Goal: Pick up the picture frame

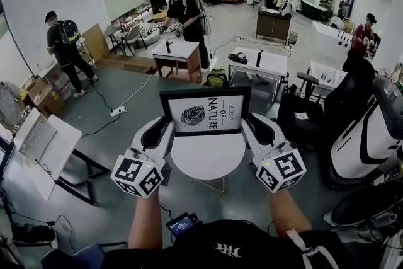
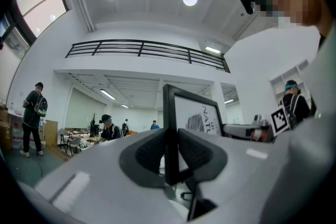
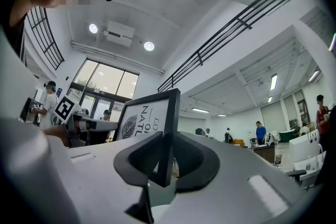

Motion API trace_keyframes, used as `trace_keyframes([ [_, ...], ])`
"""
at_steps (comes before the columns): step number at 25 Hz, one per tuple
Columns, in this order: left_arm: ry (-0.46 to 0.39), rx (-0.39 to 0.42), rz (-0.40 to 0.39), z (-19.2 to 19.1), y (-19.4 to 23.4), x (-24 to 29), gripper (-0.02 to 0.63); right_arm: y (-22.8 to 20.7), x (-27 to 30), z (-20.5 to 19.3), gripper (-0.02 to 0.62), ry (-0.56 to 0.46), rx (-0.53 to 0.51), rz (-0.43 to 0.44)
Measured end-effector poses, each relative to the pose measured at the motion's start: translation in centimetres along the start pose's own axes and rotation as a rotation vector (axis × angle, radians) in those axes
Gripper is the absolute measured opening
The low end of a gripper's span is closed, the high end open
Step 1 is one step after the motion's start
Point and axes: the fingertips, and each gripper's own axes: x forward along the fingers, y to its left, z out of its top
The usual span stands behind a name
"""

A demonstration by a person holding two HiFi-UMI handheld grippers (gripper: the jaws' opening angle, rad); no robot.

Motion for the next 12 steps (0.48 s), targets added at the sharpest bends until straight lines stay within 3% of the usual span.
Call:
trace_keyframes([
  [12, -0.002, 0.002, 0.011, -0.18, -1.08, 1.1, 0.075, -1.27, -1.17, -0.05, 0.049, -0.023, 0.03, 0.021],
])
